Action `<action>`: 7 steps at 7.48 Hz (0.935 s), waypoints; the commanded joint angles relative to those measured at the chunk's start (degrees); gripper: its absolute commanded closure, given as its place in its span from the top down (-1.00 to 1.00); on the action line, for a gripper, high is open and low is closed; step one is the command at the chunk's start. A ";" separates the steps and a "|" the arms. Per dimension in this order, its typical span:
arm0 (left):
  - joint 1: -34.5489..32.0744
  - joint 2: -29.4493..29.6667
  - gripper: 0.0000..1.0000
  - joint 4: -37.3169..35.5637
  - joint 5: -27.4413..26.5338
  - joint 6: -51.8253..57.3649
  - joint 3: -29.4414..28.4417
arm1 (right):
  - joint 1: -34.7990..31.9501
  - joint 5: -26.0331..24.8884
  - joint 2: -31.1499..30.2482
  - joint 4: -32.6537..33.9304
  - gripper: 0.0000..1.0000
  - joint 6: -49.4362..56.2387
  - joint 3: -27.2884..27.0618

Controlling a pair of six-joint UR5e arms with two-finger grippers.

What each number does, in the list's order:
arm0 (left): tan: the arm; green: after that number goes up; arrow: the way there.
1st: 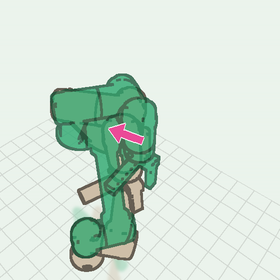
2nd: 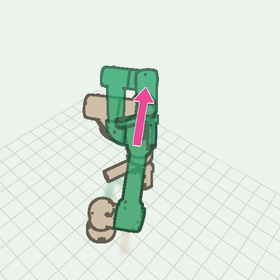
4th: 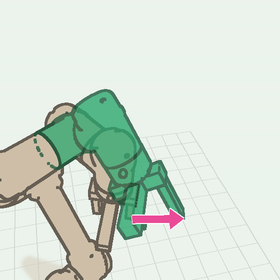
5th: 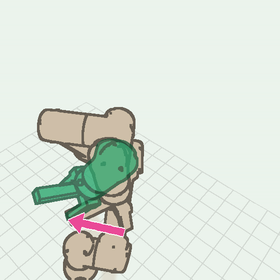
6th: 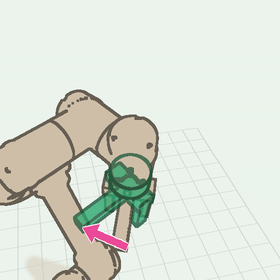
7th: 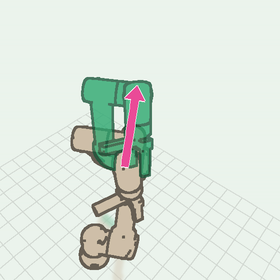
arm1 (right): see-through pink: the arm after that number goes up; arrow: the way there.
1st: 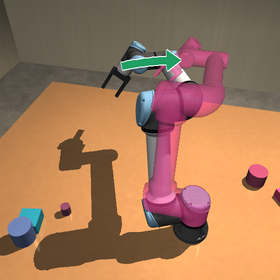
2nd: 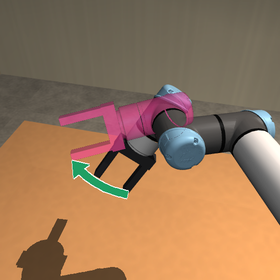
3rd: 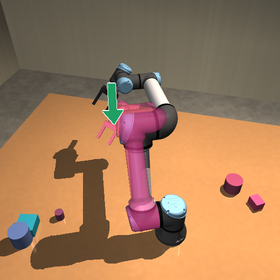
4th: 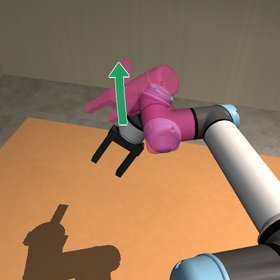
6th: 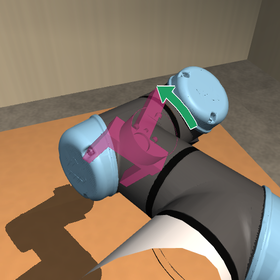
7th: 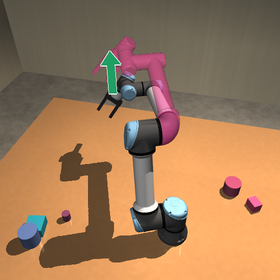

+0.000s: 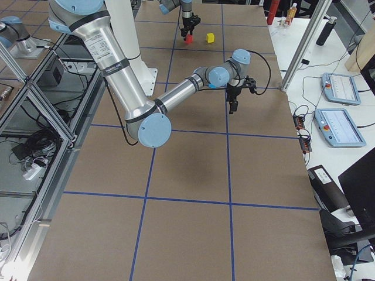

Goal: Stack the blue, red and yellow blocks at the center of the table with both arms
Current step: 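Lower the left gripper onto the red cube and grasp it while the right arm withdraws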

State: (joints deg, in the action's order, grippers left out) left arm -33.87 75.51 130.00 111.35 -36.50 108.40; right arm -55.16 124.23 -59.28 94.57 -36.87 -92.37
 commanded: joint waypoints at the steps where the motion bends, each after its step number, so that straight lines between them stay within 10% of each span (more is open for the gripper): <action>1: 0.12 -0.19 -0.65 -0.10 -0.08 -0.15 -0.12 | -0.56 0.92 0.13 0.00 1.00 -0.04 -0.09; 2: 0.03 -0.71 -1.00 -0.10 0.01 -0.23 0.31 | -0.56 0.93 0.13 0.00 1.00 -0.04 -0.09; 4: -1.20 -0.89 -1.00 -4.89 5.86 -0.32 5.20 | -0.74 1.01 0.13 0.00 1.00 -0.04 -0.18; 7: -5.83 16.48 -1.00 -37.50 8.96 -0.32 15.87 | -4.06 2.41 -0.75 0.00 1.00 3.79 -0.44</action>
State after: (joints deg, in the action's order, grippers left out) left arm -37.09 81.49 107.23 118.73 -36.76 121.46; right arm -57.38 125.76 -59.47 94.57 -35.57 -92.77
